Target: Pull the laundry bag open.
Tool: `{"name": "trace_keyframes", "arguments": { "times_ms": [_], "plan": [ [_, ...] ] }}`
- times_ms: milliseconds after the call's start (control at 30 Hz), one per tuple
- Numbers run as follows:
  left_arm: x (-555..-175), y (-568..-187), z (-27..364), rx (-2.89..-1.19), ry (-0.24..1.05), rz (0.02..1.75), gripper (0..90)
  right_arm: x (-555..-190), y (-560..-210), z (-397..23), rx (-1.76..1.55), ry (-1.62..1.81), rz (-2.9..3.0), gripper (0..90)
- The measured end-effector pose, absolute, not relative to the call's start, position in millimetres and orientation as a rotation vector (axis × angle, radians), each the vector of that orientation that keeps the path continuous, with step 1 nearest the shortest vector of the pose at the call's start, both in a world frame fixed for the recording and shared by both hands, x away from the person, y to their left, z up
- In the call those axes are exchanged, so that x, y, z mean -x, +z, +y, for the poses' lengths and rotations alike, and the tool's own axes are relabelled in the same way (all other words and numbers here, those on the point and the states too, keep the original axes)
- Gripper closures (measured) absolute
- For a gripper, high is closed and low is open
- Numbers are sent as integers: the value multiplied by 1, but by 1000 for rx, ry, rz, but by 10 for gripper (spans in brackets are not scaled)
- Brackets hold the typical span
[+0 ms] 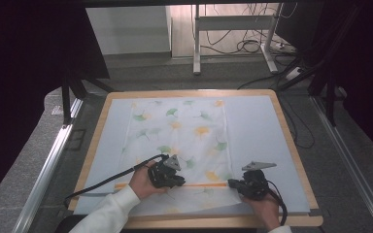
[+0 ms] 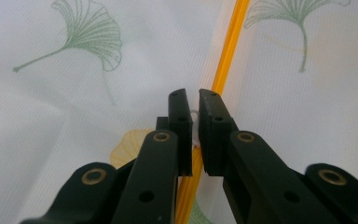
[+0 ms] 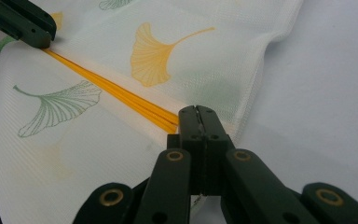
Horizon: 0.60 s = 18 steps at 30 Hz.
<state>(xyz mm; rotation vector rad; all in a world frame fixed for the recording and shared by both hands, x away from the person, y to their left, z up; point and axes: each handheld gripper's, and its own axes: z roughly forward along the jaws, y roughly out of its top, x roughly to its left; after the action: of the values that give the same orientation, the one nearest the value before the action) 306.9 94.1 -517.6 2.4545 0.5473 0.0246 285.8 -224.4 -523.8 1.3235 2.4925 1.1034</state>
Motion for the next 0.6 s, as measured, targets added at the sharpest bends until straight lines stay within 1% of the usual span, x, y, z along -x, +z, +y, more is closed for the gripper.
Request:
{"name": "trace_keyframes", "arguments": {
  "times_ms": [600],
  "plan": [
    [-301,-519,118,-2432,17,618,852,-285,-523,-224,-1320,1097,2495,898]
  ]
}}
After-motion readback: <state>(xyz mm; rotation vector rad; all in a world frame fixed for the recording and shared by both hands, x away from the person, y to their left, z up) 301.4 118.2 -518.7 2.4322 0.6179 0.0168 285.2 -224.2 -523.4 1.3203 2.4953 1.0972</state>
